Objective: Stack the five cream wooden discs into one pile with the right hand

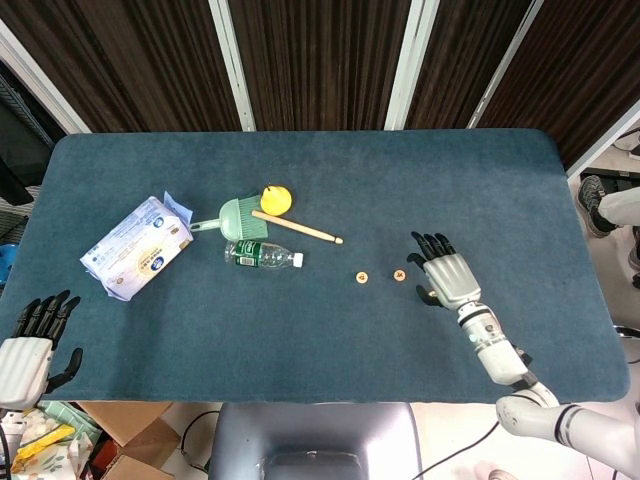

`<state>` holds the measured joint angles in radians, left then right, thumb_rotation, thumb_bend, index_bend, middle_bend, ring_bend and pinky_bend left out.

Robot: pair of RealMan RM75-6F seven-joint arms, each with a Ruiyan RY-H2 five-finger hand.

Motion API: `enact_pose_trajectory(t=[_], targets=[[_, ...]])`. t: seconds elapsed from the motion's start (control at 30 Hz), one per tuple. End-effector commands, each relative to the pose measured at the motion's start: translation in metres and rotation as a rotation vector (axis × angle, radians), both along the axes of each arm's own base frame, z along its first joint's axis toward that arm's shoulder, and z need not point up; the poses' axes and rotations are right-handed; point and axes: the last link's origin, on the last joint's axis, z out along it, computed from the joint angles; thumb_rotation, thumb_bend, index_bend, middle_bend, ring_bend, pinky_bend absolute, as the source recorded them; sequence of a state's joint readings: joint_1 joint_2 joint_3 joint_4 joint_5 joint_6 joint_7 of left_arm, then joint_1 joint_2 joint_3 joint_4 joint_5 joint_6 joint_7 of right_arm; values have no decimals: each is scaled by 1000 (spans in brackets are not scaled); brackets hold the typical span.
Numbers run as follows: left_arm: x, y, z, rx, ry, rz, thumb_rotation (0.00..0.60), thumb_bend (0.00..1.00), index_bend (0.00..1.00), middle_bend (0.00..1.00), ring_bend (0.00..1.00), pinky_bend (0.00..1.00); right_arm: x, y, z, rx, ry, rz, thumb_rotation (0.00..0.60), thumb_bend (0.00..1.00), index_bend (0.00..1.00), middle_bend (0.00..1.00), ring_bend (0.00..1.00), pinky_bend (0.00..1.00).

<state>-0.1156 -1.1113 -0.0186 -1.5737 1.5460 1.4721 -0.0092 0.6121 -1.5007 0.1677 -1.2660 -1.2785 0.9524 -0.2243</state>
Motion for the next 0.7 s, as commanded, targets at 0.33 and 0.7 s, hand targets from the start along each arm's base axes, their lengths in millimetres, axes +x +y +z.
enact_pose_trajectory(t=[0.33,0.7], targets=[[-2,1,4,12,0,13,600,483,0,0,0,0,68,-29,-69,77,5,0,600,485,432,14,0,0],[-4,-2,9,25,-6,19,600,482,0,0,0,0,74,-36,-89,73,69,-20,600,485,494,8,0,0]])
